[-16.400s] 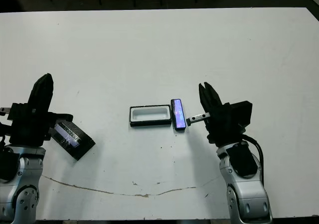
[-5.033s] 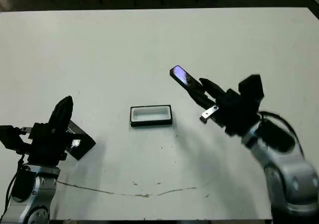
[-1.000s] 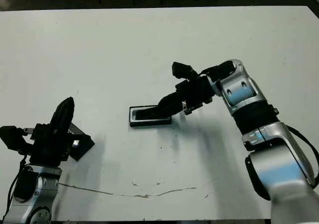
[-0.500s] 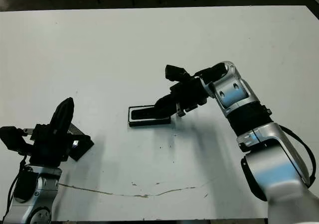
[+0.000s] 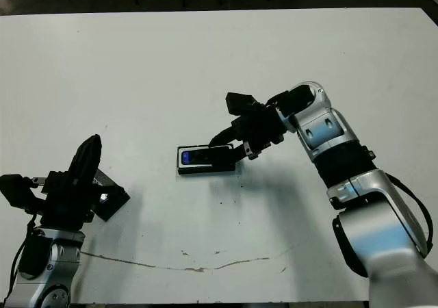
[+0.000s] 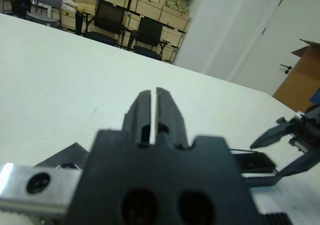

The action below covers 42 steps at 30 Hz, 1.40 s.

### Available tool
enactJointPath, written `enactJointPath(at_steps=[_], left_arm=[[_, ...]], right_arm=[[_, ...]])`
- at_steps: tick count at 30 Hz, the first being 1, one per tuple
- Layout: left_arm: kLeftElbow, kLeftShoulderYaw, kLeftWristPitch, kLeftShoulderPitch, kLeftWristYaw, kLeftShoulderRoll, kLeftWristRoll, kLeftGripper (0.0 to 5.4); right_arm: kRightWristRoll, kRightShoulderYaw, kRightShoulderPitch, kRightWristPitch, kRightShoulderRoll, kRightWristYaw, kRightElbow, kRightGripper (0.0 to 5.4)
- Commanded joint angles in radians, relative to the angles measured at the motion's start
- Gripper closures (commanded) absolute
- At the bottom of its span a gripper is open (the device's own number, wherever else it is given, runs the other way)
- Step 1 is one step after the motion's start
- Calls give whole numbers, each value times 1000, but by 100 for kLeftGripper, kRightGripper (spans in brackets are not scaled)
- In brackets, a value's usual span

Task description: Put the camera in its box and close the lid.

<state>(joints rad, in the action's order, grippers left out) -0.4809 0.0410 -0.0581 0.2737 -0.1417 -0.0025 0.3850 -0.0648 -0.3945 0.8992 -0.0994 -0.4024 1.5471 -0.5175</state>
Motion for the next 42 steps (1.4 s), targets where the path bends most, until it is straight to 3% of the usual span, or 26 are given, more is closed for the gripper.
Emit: enactJointPath(at_steps=[1,10,13,16,19,24,30,33,36,42], left_arm=[[11,6,-17,17,5,4,1,540],[2,3,-27,19,12,6,-9,540],[4,4,-22,20,12,4,-11,540],[2,4,-22,21,13,3,-12,540],[-3,6,-19,24,13,6,-13,540],[-25,30,-5,35,-12,28,4,540],[-111,112,55,114,-79,122,-61,540],[-239,201,-55,199,-99,194,-46,540],[-352,349,-225,270,-165,298,60,540],[-273,596,-380,326,-372,566,246,540]], right_arm=[[-2,19,-5,1,-39,11,27,266],[-62,96,-33,-79,-95,-14,124,112],[-118,154,-51,-162,-101,-54,171,62],[-180,263,-131,-280,-93,-214,303,4],[-193,387,-267,-413,-47,-507,523,2],[-153,441,-476,-385,2,-792,793,69],[-148,429,-674,-346,-35,-860,994,179],[-146,426,-731,-319,-54,-870,1043,232],[-138,421,-742,-290,-78,-866,1045,286],[-173,423,-732,-308,-89,-875,1026,398]])
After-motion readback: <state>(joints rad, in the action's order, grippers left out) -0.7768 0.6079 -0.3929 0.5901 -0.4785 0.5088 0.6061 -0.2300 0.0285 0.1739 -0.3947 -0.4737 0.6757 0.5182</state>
